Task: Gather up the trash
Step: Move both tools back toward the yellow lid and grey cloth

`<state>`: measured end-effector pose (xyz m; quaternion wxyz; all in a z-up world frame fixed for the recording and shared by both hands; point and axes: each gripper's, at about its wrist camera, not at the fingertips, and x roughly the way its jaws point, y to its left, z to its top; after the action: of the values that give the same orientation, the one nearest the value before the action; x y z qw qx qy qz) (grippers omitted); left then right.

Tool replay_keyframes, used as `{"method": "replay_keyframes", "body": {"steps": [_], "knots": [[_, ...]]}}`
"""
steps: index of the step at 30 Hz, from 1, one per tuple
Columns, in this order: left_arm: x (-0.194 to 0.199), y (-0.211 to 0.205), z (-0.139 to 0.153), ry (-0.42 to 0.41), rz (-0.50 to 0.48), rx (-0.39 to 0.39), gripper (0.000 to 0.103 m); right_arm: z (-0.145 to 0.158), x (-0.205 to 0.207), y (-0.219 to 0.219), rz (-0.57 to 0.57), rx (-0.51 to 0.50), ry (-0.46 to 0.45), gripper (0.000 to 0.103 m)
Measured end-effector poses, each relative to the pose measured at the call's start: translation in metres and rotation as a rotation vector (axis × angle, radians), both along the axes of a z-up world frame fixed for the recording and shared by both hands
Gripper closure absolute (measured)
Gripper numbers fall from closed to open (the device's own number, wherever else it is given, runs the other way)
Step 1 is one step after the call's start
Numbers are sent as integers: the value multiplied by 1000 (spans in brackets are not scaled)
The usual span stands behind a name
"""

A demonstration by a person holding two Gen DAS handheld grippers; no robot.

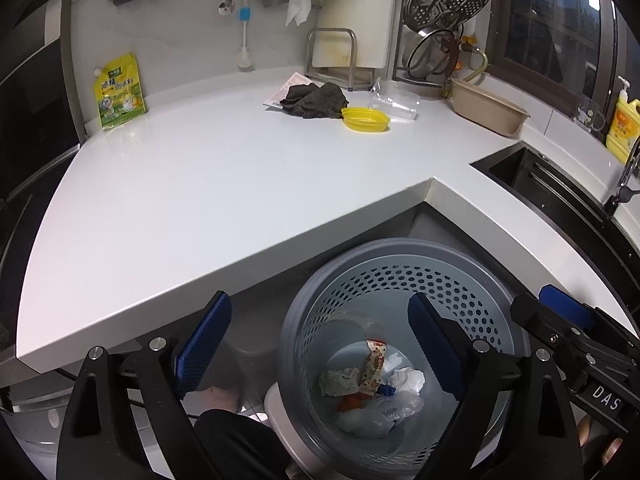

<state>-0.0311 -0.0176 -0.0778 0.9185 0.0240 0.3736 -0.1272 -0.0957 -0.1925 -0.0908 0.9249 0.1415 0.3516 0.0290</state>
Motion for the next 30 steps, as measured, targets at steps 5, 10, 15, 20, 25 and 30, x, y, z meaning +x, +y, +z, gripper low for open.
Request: {"method": "replay_keyframes", "body": {"steps": [5,10,15,20,25,30], "knots": [[1,3,11,-26,4,-12,12,3,3,-1,-2,-1,-13,39],[4,5,23,-57,10,-18,11,10,11,-4,3,9,-32,39],[15,5,32,-76,16,-19,11,18,25,-8,11,8,-50,37],[32,4,40,-88,25,-12,11,25,42,-11,25,18,-58,37],[55,4,46,-99,34,-10,9,32,66,-11,51,-9,-60,37],[82,3,52,-114,43,-2,8,39,96,-13,70,-26,-56,37]]}}
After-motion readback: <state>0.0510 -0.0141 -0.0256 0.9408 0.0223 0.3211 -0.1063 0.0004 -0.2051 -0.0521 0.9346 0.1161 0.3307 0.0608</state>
